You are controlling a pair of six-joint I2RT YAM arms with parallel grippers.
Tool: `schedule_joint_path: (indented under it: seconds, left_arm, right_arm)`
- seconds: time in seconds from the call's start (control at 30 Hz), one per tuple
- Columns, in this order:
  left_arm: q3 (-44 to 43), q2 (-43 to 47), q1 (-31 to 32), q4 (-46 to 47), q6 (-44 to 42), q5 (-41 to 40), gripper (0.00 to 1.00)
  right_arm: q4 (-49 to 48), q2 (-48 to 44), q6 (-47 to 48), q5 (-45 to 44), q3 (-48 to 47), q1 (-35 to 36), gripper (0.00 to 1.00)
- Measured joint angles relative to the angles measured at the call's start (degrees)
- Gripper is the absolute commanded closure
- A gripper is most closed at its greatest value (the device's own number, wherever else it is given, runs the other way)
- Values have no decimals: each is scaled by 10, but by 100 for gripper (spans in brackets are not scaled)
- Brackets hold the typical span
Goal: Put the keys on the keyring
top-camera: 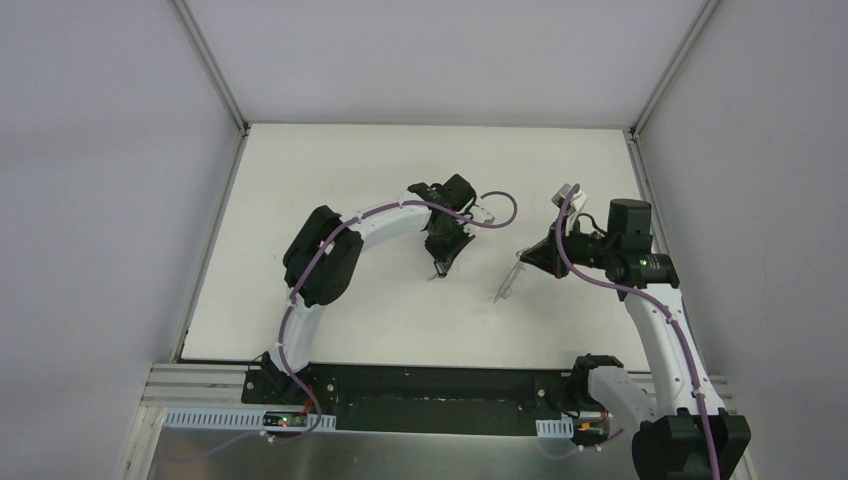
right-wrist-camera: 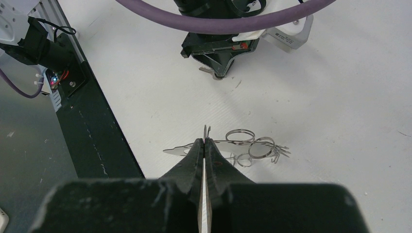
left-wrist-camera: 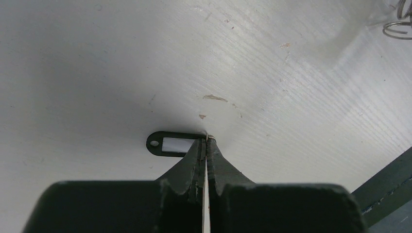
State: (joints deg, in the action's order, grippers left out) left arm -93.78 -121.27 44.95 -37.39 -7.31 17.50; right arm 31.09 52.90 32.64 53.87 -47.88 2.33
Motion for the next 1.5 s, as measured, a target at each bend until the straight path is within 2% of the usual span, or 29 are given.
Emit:
schedule_joint_path:
  seconds: [0.33, 0.73, 0.97, 1.17, 1.5]
  left_arm:
    - [12, 17, -16, 0, -16, 39, 100]
    - [38, 166, -26, -14, -78, 108, 100]
    - [24, 242, -26, -40, -120, 110, 100]
    - [-21, 261, -26, -84, -154, 110, 100]
    - [-56, 304, -26, -139, -179, 137, 100]
  right_arm:
    - [0, 0, 0, 2, 0, 0, 100]
    - [-2, 23, -6, 23, -2, 6, 100]
    - [2, 78, -2, 37, -56, 43, 100]
    - [-4, 127, 4, 71, -117, 79, 100]
    - [-69, 176, -27, 112, -119, 143, 100]
